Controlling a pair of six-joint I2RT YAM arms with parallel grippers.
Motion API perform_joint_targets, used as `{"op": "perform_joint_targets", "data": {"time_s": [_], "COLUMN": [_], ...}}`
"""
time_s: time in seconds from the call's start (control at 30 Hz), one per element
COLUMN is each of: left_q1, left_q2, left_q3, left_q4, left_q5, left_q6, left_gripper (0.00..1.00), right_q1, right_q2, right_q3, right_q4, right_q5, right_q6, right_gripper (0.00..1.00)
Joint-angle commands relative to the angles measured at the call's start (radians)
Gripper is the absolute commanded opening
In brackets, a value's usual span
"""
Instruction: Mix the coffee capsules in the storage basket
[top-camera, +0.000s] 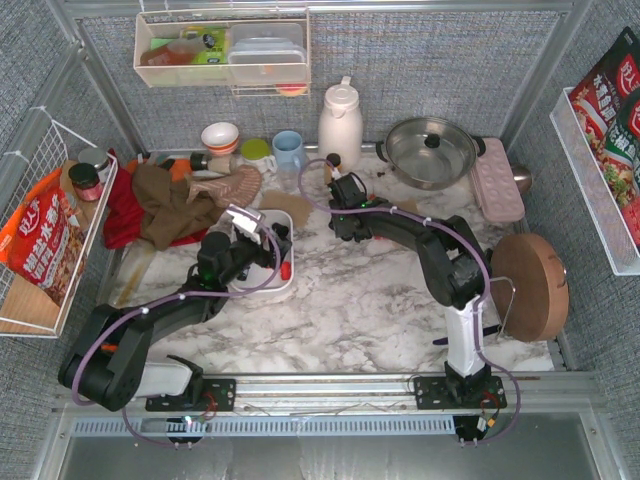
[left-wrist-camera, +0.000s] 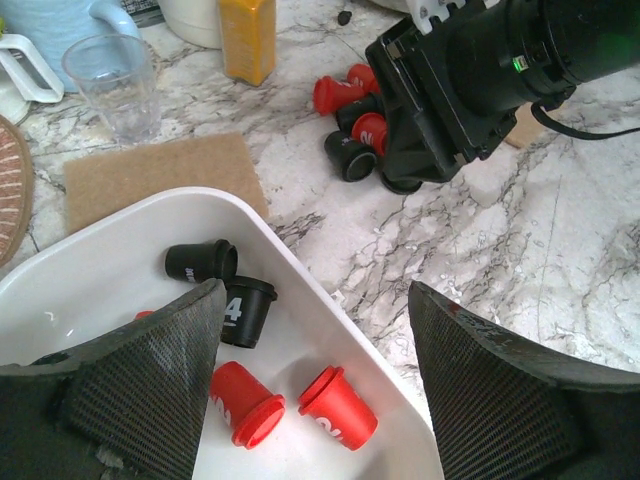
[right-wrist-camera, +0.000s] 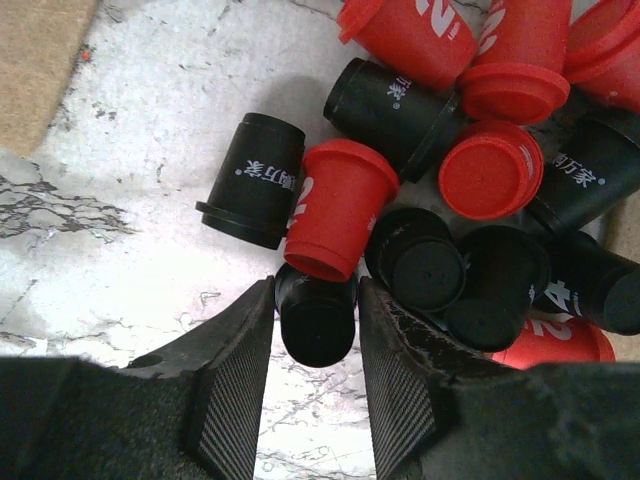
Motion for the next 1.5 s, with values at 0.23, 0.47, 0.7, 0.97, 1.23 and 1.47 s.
{"op": "perform_joint_targets", "data": {"time_s": [0.23, 0.47, 0.7, 0.97, 1.23, 1.47], "left_q1": [-0.007, -0.045, -0.159, -0.207, -0.25, -0.278], "left_q2": [0.017, 0.071, 0.144, 0.253, 0.317, 0.325], "left_q3": [0.001, 0.008, -0.021, -0.062, -0.05, -0.042], "left_q4": [0.016, 0.084, 0.304, 0.682, 0.829, 0.829], "left_q5": [0.065, 0.128, 0.191, 0.307, 0.361, 0.361], "left_q6": [0.035, 0.111, 0.267, 0.252, 0.19, 0.176], "left_gripper": [0.82, 0.86, 0.93, 0.92, 0.85, 0.83], "right_q1": [0.001, 0.012, 0.077, 0.154, 0.166, 0.168], "right_q2": [-0.044, -0.231, -0.512, -0.782, -0.873, -0.882], "right_q3": [-0.015, -0.126, -0.275, -0.439, -0.502, -0.501], "right_q4": [-0.004, -0.017, -0.027, 0.042, 0.092, 0.116], "right_q5": [-0.031, -0.071, -0.162, -0.27, -0.303, -0.323], "right_q6": [0.012, 0.052, 0.097, 0.209, 0.26, 0.27], "right_gripper": [0.3, 0.23, 0.23, 0.23, 0.24, 0.24]}}
